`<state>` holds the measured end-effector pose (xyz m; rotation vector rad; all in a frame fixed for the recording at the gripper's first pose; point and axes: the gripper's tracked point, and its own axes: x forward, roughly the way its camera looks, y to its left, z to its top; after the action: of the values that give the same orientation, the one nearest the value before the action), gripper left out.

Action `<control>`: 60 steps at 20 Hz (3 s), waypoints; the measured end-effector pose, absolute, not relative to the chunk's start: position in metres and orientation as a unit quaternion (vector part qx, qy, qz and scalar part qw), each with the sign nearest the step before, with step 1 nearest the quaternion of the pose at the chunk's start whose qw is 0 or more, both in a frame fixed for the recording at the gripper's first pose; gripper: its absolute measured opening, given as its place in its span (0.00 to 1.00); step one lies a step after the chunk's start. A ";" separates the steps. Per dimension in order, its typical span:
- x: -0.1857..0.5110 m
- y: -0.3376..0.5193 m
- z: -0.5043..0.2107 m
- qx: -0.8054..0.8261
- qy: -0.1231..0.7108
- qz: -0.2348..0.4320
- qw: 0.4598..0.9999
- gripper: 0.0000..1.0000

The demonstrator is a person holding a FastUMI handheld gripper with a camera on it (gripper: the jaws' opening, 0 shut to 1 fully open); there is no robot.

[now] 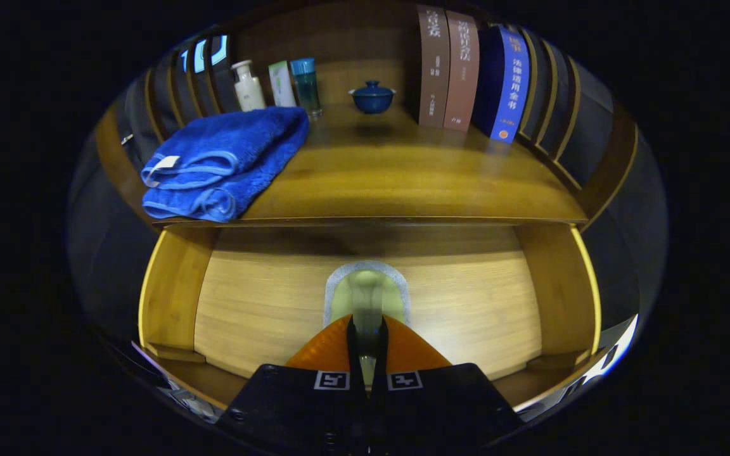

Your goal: Pull open the drawer, take out the items inside it, and place them on the countertop above the cabinet.

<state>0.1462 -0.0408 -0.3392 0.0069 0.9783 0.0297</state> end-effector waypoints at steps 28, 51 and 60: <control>0.330 -0.036 -0.275 0.010 0.429 0.014 0.903 0.09; 0.288 -0.027 -0.237 0.015 0.338 0.029 0.941 0.99; 0.200 -0.031 -0.169 -0.004 0.189 0.029 0.982 0.99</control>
<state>0.1995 -0.0309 -0.1695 -0.0090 0.3795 0.0575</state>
